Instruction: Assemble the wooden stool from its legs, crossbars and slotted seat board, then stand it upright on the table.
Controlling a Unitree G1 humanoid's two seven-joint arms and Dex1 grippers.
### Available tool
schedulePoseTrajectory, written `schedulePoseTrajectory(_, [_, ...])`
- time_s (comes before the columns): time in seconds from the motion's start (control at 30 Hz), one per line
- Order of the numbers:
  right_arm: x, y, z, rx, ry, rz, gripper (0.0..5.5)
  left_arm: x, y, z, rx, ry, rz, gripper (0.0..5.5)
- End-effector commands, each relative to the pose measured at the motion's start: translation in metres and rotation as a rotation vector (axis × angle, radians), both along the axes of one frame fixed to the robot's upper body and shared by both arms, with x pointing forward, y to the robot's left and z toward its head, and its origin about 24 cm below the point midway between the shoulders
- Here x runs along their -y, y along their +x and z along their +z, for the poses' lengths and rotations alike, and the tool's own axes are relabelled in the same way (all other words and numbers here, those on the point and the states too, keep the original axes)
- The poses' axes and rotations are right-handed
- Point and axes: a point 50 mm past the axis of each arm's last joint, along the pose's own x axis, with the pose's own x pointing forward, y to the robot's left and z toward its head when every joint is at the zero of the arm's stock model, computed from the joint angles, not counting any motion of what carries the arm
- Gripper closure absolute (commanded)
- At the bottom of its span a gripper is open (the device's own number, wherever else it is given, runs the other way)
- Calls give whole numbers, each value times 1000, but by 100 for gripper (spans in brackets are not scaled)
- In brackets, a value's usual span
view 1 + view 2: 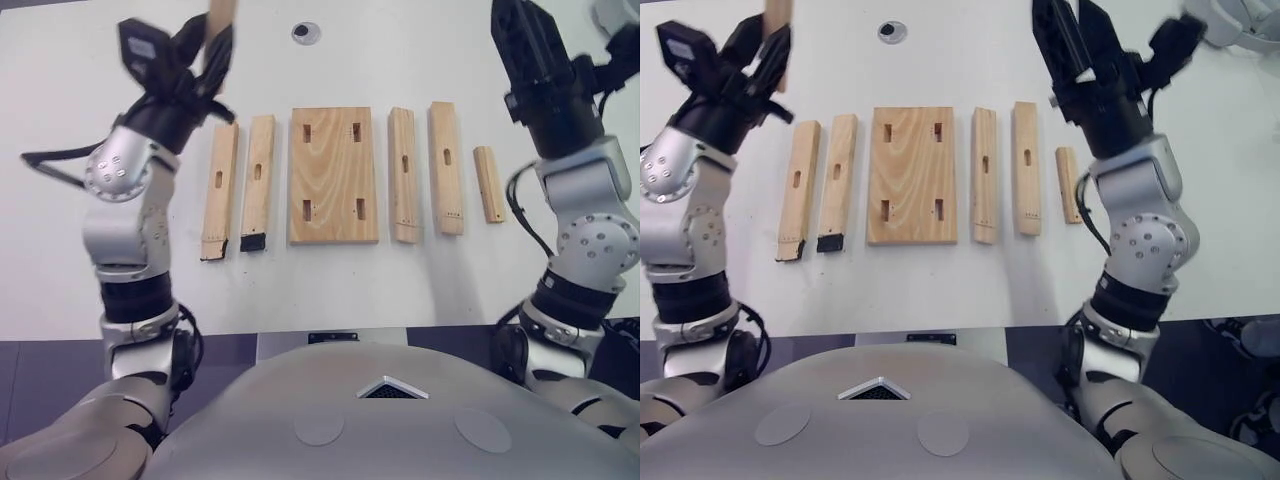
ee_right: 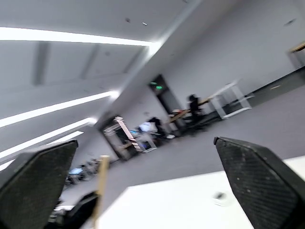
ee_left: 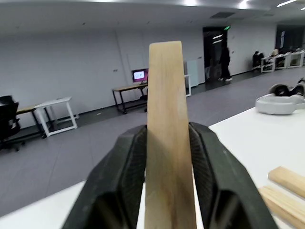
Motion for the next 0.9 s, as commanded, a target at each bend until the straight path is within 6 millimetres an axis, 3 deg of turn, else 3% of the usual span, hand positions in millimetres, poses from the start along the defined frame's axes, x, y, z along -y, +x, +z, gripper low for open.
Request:
schedulePoseTrajectory(0.03, [-25, 2, 12, -66, 121, 139, 15, 52, -4, 12, 156, 12, -174, 420])
schedulePoseTrajectory(0.1, [-29, 3, 11, -99, 153, 164, 15, 69, -8, 15, 196, 1, -234, 420])
schedulePoseTrajectory(0.3, [-37, -1, 12, -126, 141, 247, 15, 87, -17, 10, 211, 14, -321, 420])
schedulePoseTrajectory(0.9, [-40, -5, 15, -130, 68, 207, 351, 85, -19, 6, 224, 43, -302, 420])
